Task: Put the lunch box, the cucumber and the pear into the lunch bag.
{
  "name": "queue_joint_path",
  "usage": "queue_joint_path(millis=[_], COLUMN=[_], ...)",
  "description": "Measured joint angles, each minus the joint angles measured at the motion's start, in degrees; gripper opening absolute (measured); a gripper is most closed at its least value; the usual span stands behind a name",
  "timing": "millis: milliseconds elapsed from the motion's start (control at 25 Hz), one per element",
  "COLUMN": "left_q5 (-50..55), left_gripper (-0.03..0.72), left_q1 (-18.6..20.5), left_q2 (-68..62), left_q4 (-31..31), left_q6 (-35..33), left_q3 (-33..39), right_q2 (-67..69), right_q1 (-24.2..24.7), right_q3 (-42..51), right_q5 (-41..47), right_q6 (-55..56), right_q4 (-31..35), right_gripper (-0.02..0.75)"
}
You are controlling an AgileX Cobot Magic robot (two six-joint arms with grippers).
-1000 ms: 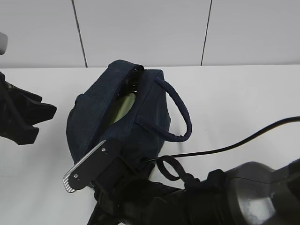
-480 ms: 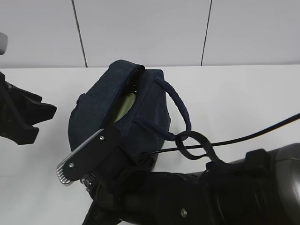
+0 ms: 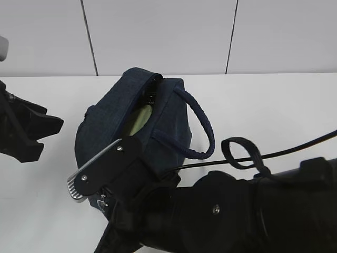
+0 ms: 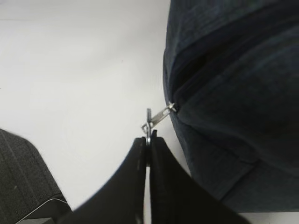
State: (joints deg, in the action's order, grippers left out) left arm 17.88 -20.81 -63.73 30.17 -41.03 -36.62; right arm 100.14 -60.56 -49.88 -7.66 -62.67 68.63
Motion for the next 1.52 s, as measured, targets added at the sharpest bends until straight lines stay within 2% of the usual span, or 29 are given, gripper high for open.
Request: queue_joint_path(millis=[120, 240, 760, 1240, 1320, 1400, 1520], left_q5=[0.00, 0.00, 0.08, 1.09, -0.33, -1.34, -0.82], left_gripper=[0.242, 0.242, 0.242, 0.242, 0.242, 0.242, 0.242], left_q1=[0.00, 0.00, 0.00, 0.00, 0.00, 0.00, 0.00], left_q2=[0.00, 0.00, -0.66, -2.50, -2.50, -2.50, -2.36], left_q4=[0.00, 0.00, -0.05, 0.05, 2.21, 6.88, 17.69], left_q6=[0.00, 0.00, 0.00, -1.29, -3.58, -8.23, -18.87], left_q3=[0.00, 0.00, 0.00, 0.62, 2.76, 5.32, 7.88], right_q2=[-1.15, -2.41, -3.23, -4.20, -4.20, -4.20, -4.20], right_q1=[0.00, 0.00, 0.00, 0.00, 0.00, 0.00, 0.00], right_q3=[0.00, 0.00, -6.66, -7.35, -7.46, -7.57, -7.66], right_q5=[-1.29, -2.46, -3.02, -10.19, -10.45, -10.44, -10.44], right_q6=[-5.94, -9.00, -12.59, -15.06, -15.20, -15.20, -15.20], right_q4=[4.84, 6.51, 6.91, 7.85, 8.15, 8.89, 9.22], right_gripper=[0.000, 0.000, 0.000, 0.000, 0.000, 0.000, 0.000])
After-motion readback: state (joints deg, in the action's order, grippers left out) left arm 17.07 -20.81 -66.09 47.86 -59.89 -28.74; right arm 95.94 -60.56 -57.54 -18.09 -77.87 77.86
